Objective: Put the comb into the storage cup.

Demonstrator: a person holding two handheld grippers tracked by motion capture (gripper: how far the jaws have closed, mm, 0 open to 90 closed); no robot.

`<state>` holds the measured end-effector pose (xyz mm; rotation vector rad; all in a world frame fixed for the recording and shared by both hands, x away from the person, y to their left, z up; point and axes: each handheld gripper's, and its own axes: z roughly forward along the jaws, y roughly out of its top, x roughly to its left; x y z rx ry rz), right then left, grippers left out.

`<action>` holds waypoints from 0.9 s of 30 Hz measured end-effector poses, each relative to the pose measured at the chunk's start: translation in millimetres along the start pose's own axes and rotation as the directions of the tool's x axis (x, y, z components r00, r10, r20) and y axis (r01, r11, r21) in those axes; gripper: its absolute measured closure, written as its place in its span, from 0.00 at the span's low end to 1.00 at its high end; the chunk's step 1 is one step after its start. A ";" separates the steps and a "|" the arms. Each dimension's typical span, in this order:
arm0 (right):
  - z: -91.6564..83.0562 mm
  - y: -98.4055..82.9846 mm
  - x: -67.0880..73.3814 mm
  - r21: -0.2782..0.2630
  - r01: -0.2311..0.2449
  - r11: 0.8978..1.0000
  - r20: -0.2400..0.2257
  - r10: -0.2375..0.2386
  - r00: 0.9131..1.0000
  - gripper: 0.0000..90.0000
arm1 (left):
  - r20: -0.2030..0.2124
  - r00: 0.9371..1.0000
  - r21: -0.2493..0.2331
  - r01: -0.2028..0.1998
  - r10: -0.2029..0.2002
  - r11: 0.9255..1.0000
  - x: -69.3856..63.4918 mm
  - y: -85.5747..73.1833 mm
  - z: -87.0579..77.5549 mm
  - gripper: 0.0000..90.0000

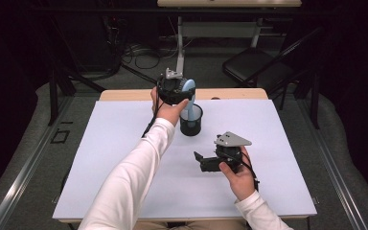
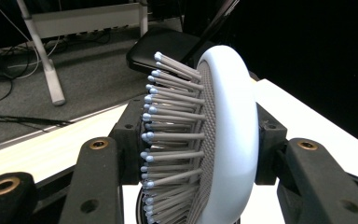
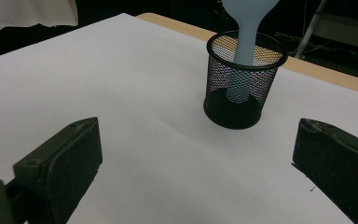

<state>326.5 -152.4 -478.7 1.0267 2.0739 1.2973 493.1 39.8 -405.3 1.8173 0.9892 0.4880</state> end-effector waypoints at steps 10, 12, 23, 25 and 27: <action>0.3 -0.1 0.6 0.002 0.002 1.000 -0.001 -0.002 1.000 0.01 | -0.010 1.000 0.013 -0.007 0.007 1.000 0.8 -4.1 2.5 0.56; 0.5 -0.1 0.7 0.003 0.001 1.000 -0.001 -0.001 1.000 0.01 | -0.012 1.000 0.016 -0.008 0.008 1.000 1.0 -5.0 3.2 0.56; 0.6 -0.2 0.7 0.005 0.003 1.000 -0.001 -0.003 1.000 0.02 | -0.015 1.000 0.025 -0.016 0.016 1.000 -0.8 -9.6 7.6 0.55; 0.8 -0.2 0.8 0.006 0.003 1.000 -0.003 -0.003 1.000 0.02 | -0.017 1.000 0.024 -0.014 0.015 1.000 -1.5 -10.0 7.9 0.55; 0.8 -0.3 1.0 0.006 0.003 1.000 -0.003 -0.003 1.000 0.02 | -0.013 1.000 0.023 -0.007 0.008 1.000 -1.9 -10.4 8.4 0.55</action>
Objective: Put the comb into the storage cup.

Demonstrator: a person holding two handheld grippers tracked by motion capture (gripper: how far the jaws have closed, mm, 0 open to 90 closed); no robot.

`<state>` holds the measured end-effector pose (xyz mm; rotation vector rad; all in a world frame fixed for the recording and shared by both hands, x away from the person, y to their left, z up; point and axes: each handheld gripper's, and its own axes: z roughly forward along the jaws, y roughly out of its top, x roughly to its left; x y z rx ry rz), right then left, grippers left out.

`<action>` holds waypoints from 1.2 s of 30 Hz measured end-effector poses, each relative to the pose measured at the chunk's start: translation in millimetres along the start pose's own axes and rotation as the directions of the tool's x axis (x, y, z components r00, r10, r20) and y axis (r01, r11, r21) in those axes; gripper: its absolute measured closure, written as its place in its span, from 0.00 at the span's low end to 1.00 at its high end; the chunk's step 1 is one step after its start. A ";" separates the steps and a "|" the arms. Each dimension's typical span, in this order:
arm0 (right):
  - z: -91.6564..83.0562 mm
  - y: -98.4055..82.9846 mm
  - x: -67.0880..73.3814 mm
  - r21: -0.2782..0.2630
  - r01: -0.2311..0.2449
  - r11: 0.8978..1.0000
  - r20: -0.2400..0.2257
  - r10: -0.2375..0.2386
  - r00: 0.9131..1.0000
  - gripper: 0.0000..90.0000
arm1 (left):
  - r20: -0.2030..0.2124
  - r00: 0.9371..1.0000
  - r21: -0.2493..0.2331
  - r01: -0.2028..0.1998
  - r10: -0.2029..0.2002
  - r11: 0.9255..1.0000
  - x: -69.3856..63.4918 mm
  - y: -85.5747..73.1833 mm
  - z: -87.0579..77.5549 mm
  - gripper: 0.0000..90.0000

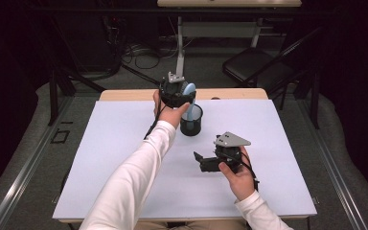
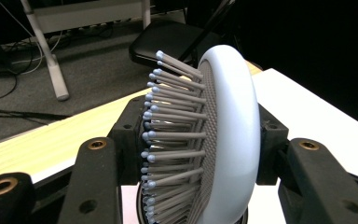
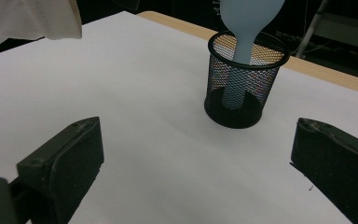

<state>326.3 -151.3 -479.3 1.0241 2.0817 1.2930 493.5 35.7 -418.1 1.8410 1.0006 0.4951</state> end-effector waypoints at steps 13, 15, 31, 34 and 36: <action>0.3 0.0 0.0 0.000 0.000 1.000 -0.001 0.000 1.000 0.02 | -0.019 0.999 0.002 0.037 -0.037 0.999 2.4 0.3 -0.5 0.54; 0.2 0.0 0.0 0.000 -0.001 1.000 0.000 0.001 1.000 0.02 | -0.022 0.999 0.001 0.042 -0.042 0.999 2.9 0.0 -0.5 0.54; 0.6 -0.2 -0.1 0.001 0.002 1.000 0.000 -0.002 1.000 0.02 | -0.016 0.999 0.006 0.042 -0.041 0.999 3.9 0.5 -0.9 0.54; 0.5 -0.1 -0.4 0.001 0.003 1.000 0.001 -0.003 1.000 0.02 | -0.017 0.999 0.008 0.037 -0.037 0.999 4.3 0.8 -1.2 0.54; 0.8 -0.2 -0.3 0.001 0.002 1.000 0.000 -0.002 1.000 0.02 | -0.016 0.999 0.008 0.035 -0.035 0.999 4.6 0.8 -1.3 0.53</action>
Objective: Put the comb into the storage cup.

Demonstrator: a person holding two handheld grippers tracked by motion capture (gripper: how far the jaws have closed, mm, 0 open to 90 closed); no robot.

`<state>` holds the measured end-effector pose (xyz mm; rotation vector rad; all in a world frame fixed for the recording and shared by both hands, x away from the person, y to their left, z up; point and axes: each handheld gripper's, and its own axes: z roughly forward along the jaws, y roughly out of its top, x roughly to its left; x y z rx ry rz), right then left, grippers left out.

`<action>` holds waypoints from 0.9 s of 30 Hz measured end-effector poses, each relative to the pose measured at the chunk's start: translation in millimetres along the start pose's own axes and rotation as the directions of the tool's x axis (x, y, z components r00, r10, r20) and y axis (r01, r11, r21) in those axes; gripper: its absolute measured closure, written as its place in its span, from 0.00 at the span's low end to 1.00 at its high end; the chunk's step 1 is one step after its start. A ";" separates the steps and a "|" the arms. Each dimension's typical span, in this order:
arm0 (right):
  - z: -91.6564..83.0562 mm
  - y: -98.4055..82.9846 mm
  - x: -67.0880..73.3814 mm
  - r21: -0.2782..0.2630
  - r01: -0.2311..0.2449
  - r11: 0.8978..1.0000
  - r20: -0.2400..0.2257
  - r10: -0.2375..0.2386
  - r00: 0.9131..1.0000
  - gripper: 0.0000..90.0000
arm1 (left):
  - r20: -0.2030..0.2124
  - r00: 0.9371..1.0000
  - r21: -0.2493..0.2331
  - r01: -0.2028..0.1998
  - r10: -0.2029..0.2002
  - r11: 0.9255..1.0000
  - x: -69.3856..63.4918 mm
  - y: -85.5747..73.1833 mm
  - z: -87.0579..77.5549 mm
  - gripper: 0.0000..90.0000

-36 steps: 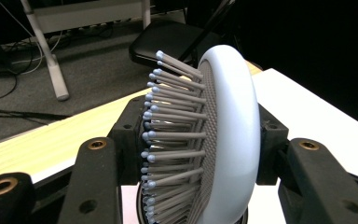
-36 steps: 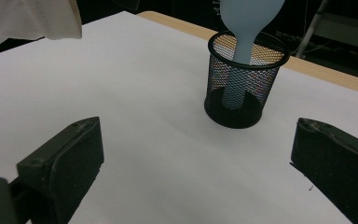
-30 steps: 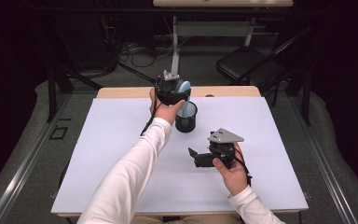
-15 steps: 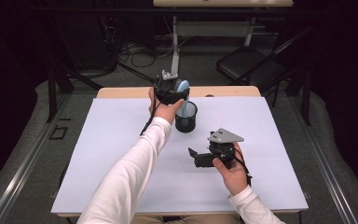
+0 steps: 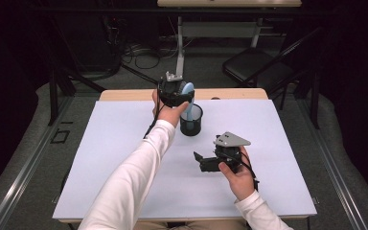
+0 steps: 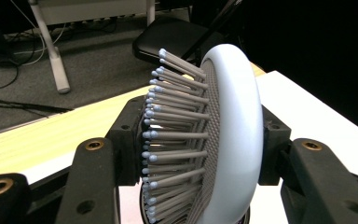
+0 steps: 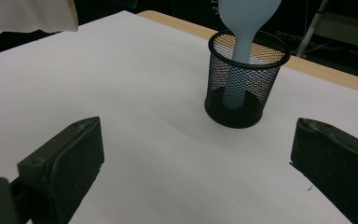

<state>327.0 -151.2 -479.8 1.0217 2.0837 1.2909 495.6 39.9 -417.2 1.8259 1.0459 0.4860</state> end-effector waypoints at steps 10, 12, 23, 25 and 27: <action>0.1 -0.1 0.1 0.000 0.000 1.000 -0.002 0.000 1.000 0.03 | 0.013 1.000 0.014 0.027 -0.027 1.000 1.7 -2.0 2.8 0.46; 0.3 -0.2 0.3 0.000 0.000 1.000 -0.002 0.000 1.000 0.03 | 0.018 0.999 0.018 0.029 -0.029 0.999 1.8 -2.4 3.5 0.43; 0.6 -0.3 0.3 0.001 -0.001 1.000 -0.001 0.001 1.000 0.03 | 0.013 0.999 0.031 0.042 -0.043 0.999 3.5 -3.6 5.3 0.28; 0.6 -0.3 0.5 0.002 0.000 1.000 -0.002 0.000 1.000 0.03 | 0.008 0.999 0.034 0.046 -0.047 0.998 4.0 -3.9 5.9 0.25; 0.7 -0.3 0.3 0.003 -0.001 1.000 -0.001 0.001 1.000 0.03 | 0.008 0.999 0.031 0.053 -0.053 0.998 4.6 -4.1 6.2 0.22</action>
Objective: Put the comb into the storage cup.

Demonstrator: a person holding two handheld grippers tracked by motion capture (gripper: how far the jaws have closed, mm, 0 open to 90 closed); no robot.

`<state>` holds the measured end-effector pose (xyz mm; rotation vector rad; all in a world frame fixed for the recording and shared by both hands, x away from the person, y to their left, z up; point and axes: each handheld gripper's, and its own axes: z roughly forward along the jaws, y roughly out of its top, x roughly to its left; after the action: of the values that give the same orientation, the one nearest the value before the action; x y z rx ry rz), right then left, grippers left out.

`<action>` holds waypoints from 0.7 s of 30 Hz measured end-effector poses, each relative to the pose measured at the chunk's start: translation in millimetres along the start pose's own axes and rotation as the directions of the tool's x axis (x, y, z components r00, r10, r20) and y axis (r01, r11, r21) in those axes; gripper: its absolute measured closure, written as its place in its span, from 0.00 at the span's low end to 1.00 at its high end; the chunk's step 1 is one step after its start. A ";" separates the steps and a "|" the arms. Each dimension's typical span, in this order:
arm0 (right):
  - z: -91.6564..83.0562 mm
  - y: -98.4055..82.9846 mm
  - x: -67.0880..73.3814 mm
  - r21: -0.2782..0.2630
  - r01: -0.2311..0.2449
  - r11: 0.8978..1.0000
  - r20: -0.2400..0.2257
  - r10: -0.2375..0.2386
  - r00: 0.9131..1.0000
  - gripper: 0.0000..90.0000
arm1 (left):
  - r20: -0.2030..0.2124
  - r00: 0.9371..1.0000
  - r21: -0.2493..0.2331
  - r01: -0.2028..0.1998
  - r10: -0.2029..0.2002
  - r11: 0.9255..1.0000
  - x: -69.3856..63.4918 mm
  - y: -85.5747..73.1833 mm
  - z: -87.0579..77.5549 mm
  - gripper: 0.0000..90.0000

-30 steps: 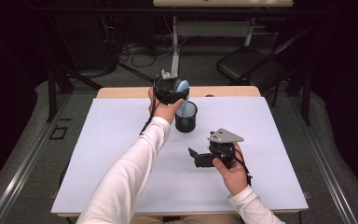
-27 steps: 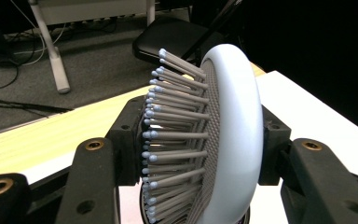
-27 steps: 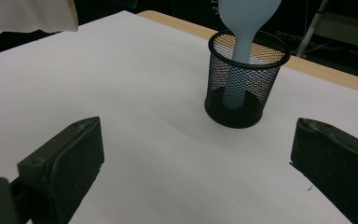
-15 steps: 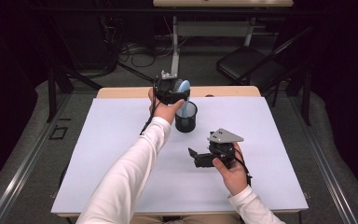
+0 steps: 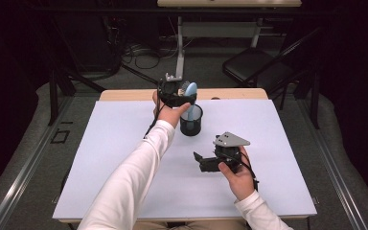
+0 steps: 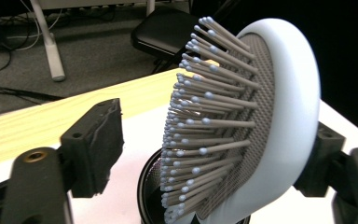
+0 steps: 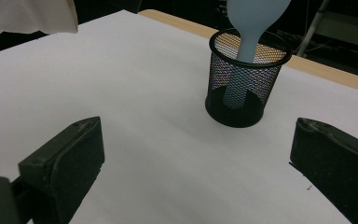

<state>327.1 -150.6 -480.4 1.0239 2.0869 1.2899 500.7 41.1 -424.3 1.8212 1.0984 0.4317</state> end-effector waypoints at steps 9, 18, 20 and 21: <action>0.1 -0.1 0.4 0.001 0.001 1.000 0.000 -0.001 1.000 0.03 | -0.009 1.000 -0.002 -0.005 0.005 1.000 -1.2 -0.5 1.0 0.15; 0.2 -0.3 0.7 0.003 0.002 1.000 0.000 -0.002 1.000 0.03 | -0.020 1.000 -0.002 0.007 -0.007 1.000 -1.5 -0.9 1.1 0.11; 0.3 -0.4 0.6 0.002 0.004 1.000 0.002 -0.004 1.000 0.03 | -0.018 1.000 -0.009 0.021 -0.021 1.000 -1.1 -0.6 0.4 0.11; 0.2 -0.3 0.6 0.003 0.003 1.000 0.002 -0.003 1.000 0.03 | -0.017 1.000 -0.008 0.024 -0.024 1.000 -0.8 -0.5 0.3 0.11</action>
<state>326.8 -150.1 -480.8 1.0219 2.0891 1.2842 500.1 40.3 -424.7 1.7990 1.1274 0.4373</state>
